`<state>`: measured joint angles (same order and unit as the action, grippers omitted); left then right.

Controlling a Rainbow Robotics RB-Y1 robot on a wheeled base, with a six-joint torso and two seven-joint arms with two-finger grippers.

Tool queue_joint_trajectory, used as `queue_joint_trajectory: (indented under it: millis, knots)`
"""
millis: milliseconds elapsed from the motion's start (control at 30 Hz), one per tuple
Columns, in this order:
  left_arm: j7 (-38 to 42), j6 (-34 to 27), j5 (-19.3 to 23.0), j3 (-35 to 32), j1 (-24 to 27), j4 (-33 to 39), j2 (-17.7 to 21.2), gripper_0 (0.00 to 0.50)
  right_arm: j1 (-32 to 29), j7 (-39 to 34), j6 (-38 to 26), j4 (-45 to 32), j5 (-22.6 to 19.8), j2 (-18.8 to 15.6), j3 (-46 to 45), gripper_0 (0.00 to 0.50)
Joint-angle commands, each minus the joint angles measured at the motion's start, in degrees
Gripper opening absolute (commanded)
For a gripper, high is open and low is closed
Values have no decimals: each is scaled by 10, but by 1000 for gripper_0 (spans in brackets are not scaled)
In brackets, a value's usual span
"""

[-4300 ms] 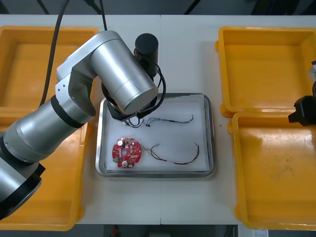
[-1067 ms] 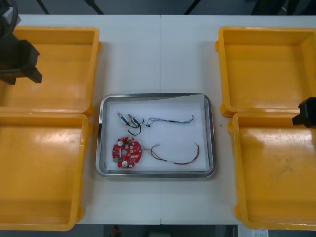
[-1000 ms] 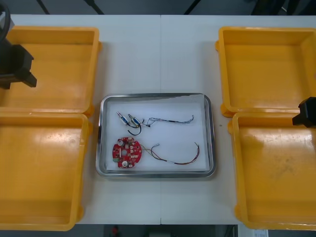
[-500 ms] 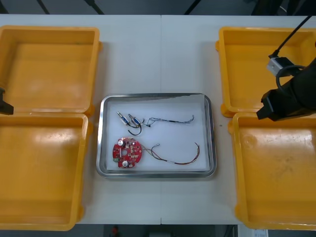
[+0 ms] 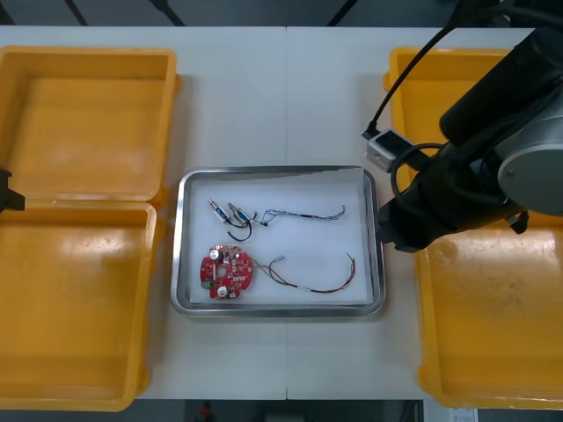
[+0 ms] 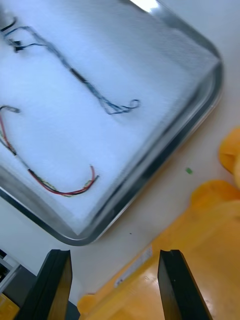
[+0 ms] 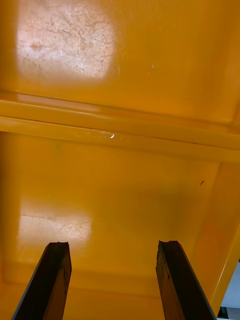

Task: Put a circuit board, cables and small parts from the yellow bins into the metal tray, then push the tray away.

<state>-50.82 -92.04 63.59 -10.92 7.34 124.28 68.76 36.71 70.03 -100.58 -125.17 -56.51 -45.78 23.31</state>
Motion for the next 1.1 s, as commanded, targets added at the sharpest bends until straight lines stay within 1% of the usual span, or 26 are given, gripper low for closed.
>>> queue_joint_trajectory:
  millis: [33,167,233,267,400,533,667,700,733,800,933,1100]
  knots:
    - [-12,5,-13,5,-13,1,26,500,63,34,32,-25,4,-18,100,500]
    - [-13,7,-31,17,-12,0,26,500,102,42,61,-25,18,-12,181,500]
    - [-12,13,-34,24,-11,1,26,500,124,48,77,-25,34,0,231,500]
    - [-11,13,-34,24,-11,0,25,500,130,49,80,-25,38,3,241,500]
    - [-11,13,-33,25,-10,0,26,500,161,56,102,-24,76,30,315,500]
    - [-11,13,-32,25,-10,-1,26,500,176,59,116,-23,120,60,374,500]
    - [-12,6,-31,25,-10,-3,26,500,180,54,121,-4,155,95,415,500]
    - [-12,6,-31,25,-10,-3,26,500,180,54,121,-4,155,95,415,500]
    - [-13,5,-31,25,-10,-3,26,500,182,55,122,6,171,109,430,500]
    - [-13,4,-28,26,-10,-3,25,500,182,58,129,20,185,124,443,500]
    - [-16,4,-25,27,-10,-3,18,500,183,59,154,55,192,149,464,500]
    - [-16,5,-25,27,-10,-3,14,500,183,64,168,81,194,168,476,500]
